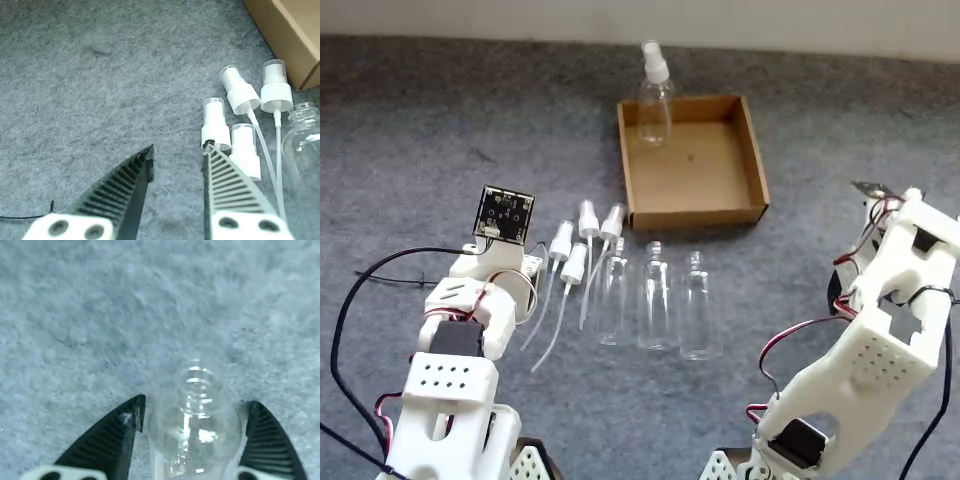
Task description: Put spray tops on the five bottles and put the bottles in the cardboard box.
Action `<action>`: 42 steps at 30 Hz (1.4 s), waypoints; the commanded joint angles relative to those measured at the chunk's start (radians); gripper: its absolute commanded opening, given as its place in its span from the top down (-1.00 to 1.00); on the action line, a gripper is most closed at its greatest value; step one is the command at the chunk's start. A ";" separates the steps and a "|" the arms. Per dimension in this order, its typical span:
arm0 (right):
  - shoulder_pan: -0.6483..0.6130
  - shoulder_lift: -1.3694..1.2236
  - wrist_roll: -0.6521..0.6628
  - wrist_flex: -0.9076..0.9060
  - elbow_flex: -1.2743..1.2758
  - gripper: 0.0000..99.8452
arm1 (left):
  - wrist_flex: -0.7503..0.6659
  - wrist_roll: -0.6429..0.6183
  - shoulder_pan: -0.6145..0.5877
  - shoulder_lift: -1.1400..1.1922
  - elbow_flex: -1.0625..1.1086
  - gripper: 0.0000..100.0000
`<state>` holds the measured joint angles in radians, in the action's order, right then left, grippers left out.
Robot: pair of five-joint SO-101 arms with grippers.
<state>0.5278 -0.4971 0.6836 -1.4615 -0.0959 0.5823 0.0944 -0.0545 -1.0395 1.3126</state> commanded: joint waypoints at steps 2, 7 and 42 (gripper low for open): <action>0.002 0.025 0.008 0.050 0.012 0.46 | -0.020 -0.008 -0.010 -0.015 -0.005 0.68; 0.001 0.027 0.006 0.002 -0.007 0.46 | -0.020 -0.008 -0.008 -0.015 -0.005 0.68; -0.286 0.504 -0.227 -0.249 -0.251 0.99 | 0.216 -0.003 -0.013 0.197 -0.280 0.68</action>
<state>0.3222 -0.1672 0.5178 -1.7024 -0.3445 0.7250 0.0944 -0.0560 -0.9797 1.2022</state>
